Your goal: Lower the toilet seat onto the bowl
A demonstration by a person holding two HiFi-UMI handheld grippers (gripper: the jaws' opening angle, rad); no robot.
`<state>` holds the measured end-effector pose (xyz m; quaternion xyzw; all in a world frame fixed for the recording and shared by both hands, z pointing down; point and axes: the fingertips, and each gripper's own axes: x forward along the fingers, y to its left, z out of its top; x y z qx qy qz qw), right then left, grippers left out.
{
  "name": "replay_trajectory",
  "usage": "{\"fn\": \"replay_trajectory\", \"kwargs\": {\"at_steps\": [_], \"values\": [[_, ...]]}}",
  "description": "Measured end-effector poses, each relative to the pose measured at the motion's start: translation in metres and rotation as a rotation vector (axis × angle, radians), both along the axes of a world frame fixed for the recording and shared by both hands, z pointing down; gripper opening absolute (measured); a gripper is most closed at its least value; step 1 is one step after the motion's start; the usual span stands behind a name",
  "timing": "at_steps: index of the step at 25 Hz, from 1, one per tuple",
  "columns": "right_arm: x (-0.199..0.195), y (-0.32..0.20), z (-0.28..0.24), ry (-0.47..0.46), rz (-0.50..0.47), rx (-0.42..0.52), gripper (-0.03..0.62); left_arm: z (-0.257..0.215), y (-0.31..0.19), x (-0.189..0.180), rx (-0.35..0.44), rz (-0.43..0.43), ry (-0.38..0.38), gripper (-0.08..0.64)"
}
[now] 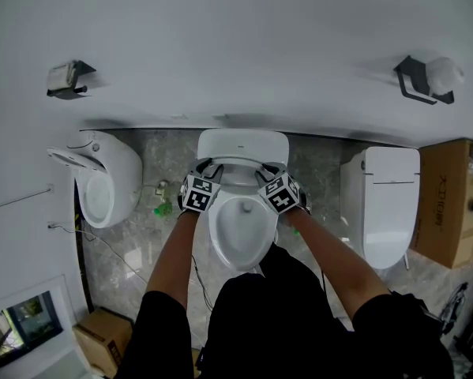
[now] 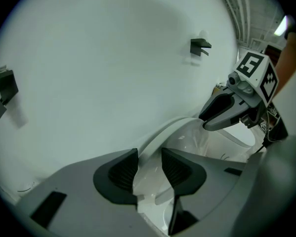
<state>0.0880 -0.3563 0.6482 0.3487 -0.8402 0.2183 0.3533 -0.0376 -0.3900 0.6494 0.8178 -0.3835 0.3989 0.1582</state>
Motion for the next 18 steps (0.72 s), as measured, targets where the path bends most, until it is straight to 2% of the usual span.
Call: {"fn": "replay_trajectory", "kwargs": {"at_steps": [3,7,11,18], "values": [[0.003,-0.005,0.005,0.000,0.017,-0.014,0.097,-0.003,-0.001,0.000,-0.003,-0.012,0.023,0.161],[0.003,-0.006,0.004,-0.012,0.011,-0.011,0.100,-0.002,-0.002,0.000,0.017,-0.014,0.007,0.158],[0.004,0.001,0.006,-0.070,0.034,-0.030,0.101,0.000,0.004,0.000,0.006,-0.037,0.008,0.156],[-0.002,0.033,-0.003,-0.036,-0.045,-0.025,0.101,-0.015,0.040,-0.003,-0.016,-0.071,0.012,0.158]]}}
